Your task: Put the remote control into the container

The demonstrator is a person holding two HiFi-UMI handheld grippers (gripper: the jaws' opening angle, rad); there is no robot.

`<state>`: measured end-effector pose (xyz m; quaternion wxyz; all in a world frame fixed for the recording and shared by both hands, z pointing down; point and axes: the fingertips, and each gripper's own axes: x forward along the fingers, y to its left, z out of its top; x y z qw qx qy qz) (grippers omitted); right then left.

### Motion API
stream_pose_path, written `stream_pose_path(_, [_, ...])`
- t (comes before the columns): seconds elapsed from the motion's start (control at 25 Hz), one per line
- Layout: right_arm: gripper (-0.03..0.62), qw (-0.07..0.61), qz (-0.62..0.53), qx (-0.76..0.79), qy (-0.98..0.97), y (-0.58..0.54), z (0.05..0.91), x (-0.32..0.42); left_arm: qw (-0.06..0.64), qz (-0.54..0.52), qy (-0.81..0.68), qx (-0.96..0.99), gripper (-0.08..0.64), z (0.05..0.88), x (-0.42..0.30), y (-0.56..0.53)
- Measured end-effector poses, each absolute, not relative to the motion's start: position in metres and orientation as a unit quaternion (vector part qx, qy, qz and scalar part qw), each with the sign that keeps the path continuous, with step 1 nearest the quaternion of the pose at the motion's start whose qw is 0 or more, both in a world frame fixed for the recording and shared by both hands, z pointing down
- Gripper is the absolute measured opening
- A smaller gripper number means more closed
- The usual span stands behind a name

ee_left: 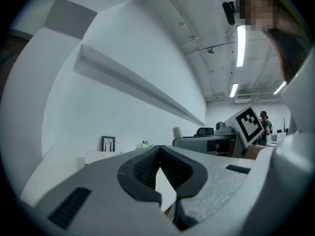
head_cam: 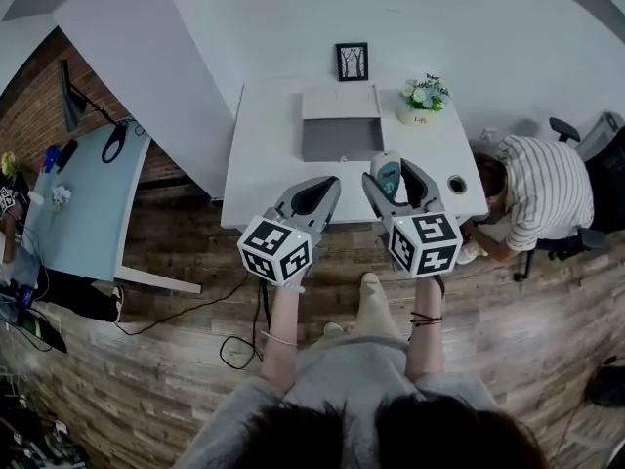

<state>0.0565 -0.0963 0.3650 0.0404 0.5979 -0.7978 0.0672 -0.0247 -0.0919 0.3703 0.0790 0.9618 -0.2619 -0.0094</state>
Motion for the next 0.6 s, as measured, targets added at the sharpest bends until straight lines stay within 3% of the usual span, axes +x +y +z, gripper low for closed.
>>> stream_pose_path(0.6, [0.283,0.057,0.076,0.584,-0.806,-0.161,0.372,0.075,0.101,0.000,-0.263,0.960,0.003,0.384,-0.002,-0.150])
